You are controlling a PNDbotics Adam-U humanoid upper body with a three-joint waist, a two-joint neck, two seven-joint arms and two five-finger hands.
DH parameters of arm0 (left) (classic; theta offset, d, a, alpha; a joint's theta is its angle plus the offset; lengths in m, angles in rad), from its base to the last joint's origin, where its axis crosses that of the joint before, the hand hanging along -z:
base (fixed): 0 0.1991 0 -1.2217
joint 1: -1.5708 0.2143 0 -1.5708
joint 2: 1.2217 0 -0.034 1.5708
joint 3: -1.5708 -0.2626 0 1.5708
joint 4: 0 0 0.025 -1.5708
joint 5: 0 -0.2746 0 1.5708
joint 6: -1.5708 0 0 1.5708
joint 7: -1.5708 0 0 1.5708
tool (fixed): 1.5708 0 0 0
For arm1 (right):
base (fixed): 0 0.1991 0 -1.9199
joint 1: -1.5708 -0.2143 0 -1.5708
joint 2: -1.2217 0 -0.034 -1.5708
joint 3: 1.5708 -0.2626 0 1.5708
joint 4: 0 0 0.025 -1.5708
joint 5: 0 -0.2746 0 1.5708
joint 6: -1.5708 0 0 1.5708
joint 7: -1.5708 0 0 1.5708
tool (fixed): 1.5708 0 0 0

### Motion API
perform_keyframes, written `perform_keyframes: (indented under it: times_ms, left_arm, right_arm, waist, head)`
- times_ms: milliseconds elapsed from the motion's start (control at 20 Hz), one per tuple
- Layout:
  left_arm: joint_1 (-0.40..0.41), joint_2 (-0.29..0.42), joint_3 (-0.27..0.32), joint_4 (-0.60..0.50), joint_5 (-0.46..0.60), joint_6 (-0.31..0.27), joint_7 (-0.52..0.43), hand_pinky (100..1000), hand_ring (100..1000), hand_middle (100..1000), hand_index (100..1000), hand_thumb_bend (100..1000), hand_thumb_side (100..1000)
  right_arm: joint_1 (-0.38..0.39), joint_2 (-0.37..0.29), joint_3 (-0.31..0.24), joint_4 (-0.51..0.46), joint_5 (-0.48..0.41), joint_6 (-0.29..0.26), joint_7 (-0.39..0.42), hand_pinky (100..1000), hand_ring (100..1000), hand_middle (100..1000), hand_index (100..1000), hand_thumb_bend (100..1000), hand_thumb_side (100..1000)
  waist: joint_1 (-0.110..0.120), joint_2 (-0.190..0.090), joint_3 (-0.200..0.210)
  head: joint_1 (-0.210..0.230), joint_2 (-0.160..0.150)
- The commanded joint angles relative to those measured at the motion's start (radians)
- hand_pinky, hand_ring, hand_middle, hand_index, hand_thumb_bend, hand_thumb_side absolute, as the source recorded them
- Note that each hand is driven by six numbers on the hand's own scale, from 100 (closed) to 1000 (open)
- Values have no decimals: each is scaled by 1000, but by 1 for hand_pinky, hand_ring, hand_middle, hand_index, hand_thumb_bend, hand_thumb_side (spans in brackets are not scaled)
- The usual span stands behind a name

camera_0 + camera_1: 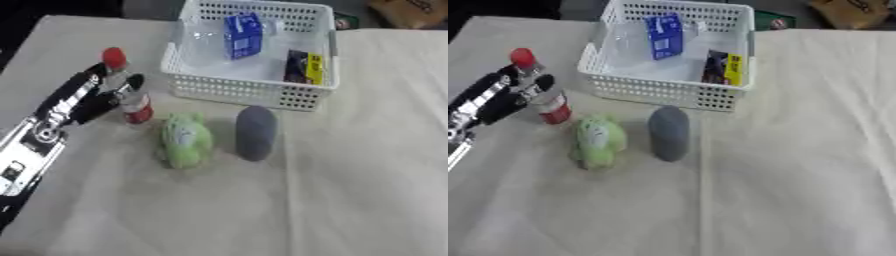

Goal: Pick up objects on the table and place them in the box.

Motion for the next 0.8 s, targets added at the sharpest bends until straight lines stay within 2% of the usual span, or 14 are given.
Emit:
perform_keyframes:
  times_ms: [50,100,150,400,500,550,800]
  left_arm:
    - [-14,18,4,-6,-4,14,36,1000,1000,868,896,405,932]
    - [-14,18,3,-6,-4,18,41,1000,986,825,857,372,916]
    - [-14,18,2,-6,-4,22,47,1000,986,825,857,372,916]
    - [-14,16,-2,5,-8,44,68,1000,908,750,787,191,886]
    - [-15,16,-3,6,-7,48,76,1000,896,741,779,177,885]
    - [-14,16,-3,8,-5,50,78,903,831,725,748,114,872]
    - [-14,14,-4,17,10,55,90,882,805,694,712,100,865]
  right_arm:
    - [-12,-12,-11,-18,-9,-4,-2,900,853,763,852,100,1000]
    - [-12,-13,-11,-18,-10,-4,-2,900,853,763,852,100,1000]
    - [-13,-13,-11,-18,-10,-5,-2,900,853,763,852,100,1000]
    - [-14,-13,-12,-18,-10,-6,-2,900,853,761,852,100,1000]
    - [-14,-13,-13,-18,-10,-6,-2,900,853,761,852,100,1000]
    - [-15,-13,-14,-18,-10,-6,-2,900,854,761,852,100,1000]
    - [-15,-13,-17,-18,-11,-4,-2,900,854,761,851,100,1000]
  waist:
    - [1,-17,-1]
    - [1,-17,-1]
    - [2,-17,-1]
    - [2,-17,-3]
    - [2,-17,-3]
    - [2,-18,-3]
    - [2,-18,-4]
  head:
    - [2,-13]
    - [2,-13]
    - [2,-13]
    - [1,-14]
    - [1,-15]
    - [2,-16]
    - [1,-17]
